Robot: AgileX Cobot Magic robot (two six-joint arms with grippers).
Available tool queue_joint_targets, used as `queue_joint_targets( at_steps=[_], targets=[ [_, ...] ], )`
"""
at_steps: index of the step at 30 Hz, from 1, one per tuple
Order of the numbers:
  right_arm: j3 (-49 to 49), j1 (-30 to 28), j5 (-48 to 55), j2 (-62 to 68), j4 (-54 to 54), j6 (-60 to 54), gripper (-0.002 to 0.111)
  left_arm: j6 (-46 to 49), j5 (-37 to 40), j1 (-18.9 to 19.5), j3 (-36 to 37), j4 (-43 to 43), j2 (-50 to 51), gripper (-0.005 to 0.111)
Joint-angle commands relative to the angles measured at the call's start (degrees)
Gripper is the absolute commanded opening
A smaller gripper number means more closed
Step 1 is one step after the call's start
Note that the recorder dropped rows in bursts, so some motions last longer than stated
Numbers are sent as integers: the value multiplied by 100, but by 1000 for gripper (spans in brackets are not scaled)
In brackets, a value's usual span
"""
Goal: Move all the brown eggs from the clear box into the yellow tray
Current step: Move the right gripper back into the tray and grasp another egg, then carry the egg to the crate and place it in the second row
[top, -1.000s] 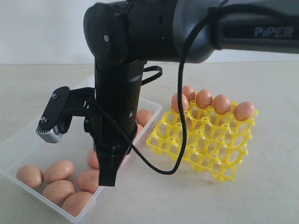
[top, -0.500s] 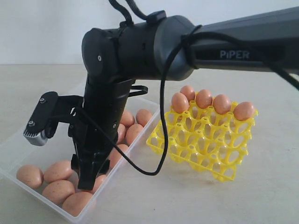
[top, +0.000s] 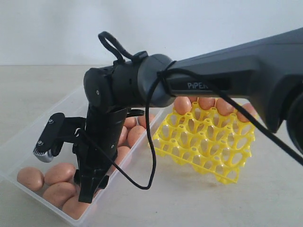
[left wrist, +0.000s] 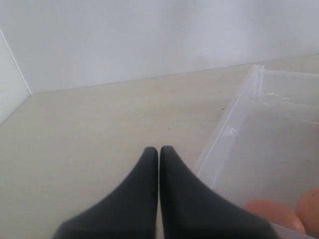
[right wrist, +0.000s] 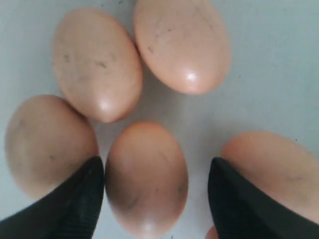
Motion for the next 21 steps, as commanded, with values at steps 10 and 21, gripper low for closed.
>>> queue_joint_targets(
  at_steps=[10,21],
  targets=[
    [-30,-3,-524,301,-138,481,1,-39,-27,-22,17,-10,-3,1],
    [-30,-3,-1783,-679,-137,1014,1,-39,-37,-22,17,-10,-3,1]
  ],
)
